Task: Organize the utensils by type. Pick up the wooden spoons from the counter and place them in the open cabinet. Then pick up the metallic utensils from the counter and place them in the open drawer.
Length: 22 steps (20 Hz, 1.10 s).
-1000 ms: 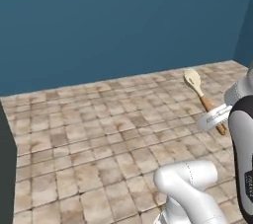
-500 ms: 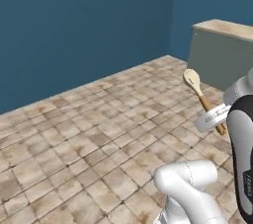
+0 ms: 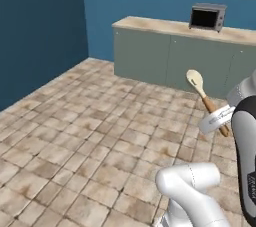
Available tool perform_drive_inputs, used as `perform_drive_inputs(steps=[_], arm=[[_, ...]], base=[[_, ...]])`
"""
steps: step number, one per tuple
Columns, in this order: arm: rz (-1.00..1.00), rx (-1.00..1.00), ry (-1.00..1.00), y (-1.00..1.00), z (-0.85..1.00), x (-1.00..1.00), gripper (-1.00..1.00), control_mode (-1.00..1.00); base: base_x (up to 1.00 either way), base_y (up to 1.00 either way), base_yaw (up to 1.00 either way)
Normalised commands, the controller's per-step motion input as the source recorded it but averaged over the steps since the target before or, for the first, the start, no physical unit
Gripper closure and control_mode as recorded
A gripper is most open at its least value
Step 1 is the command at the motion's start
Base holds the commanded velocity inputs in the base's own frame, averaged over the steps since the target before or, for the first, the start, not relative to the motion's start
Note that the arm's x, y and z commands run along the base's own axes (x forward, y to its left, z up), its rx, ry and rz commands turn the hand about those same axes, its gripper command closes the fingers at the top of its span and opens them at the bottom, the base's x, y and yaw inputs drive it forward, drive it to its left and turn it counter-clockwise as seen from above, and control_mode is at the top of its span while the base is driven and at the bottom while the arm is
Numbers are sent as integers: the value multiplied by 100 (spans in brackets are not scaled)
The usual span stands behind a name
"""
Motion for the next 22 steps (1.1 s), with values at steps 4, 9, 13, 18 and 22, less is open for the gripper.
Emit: perform_drive_inputs(steps=[4, 9, 13, 18, 22], arm=[[0, 0, 0, 0, 0, 0, 100, 100], [0, 0, 0, 0, 0, 0, 100, 100], [0, 0, 0, 0, 0, 0, 100, 100], [0, 0, 0, 0, 0, 0, 100, 100], [0, 0, 0, 0, 0, 0, 100, 100]], base=[[47, 44, -65], [42, 42, -65], [51, 44, -61], [62, 50, -55], [76, 49, -50]])
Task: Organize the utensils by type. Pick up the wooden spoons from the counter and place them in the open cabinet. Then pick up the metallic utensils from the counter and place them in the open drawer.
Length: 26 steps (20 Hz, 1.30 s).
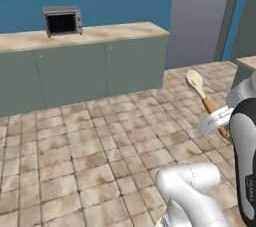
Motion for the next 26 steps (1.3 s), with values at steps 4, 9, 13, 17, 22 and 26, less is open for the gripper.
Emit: perform_drive_inputs(steps=[4, 9, 13, 17, 22, 26], arm=[[0, 0, 0, 0, 0, 0, 100, 100], [0, 0, 0, 0, 0, 0, 100, 100], [0, 0, 0, 0, 0, 0, 100, 100], [0, 0, 0, 0, 0, 0, 100, 100], [0, 0, 0, 0, 0, 0, 100, 100], [0, 0, 0, 0, 0, 0, 100, 100]], base=[[97, 51, -45], [100, 48, -43], [95, 45, -47], [97, 44, -55], [96, 69, -54], [73, 66, -52]])
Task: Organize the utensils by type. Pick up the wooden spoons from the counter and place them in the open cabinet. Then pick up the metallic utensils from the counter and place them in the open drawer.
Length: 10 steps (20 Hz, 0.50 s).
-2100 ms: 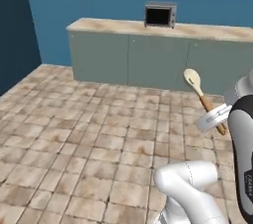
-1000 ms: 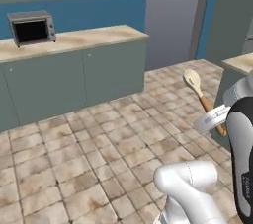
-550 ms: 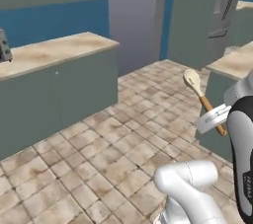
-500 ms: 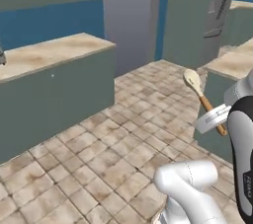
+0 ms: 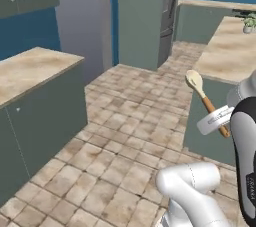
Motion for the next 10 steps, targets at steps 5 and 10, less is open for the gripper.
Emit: perform_drive_inputs(steps=[5, 10], arm=[[0, 0, 0, 0, 0, 0, 100, 100], [0, 0, 0, 0, 0, 0, 100, 100]], base=[[52, 78, -52], [47, 75, -51]])
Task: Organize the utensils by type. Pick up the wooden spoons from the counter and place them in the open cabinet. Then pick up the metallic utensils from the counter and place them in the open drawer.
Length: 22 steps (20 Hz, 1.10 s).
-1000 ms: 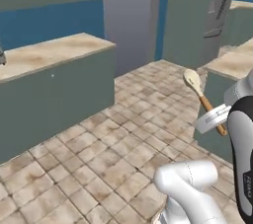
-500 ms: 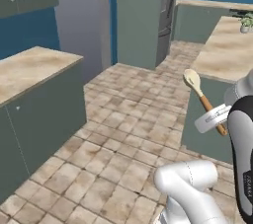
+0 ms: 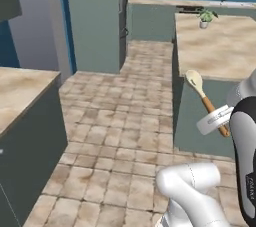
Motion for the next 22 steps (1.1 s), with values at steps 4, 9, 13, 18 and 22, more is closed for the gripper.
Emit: perform_drive_inputs(steps=[4, 9, 13, 18, 22], arm=[[0, 0, 0, 0, 0, 0, 100, 100], [0, 0, 0, 0, 0, 0, 100, 100], [0, 0, 0, 0, 0, 0, 100, 100], [0, 0, 0, 0, 0, 0, 100, 100], [0, 0, 0, 0, 0, 0, 100, 100]], base=[[55, 66, -49], [83, 39, -45], [95, 34, -38], [96, 47, -18], [100, 54, -12]])
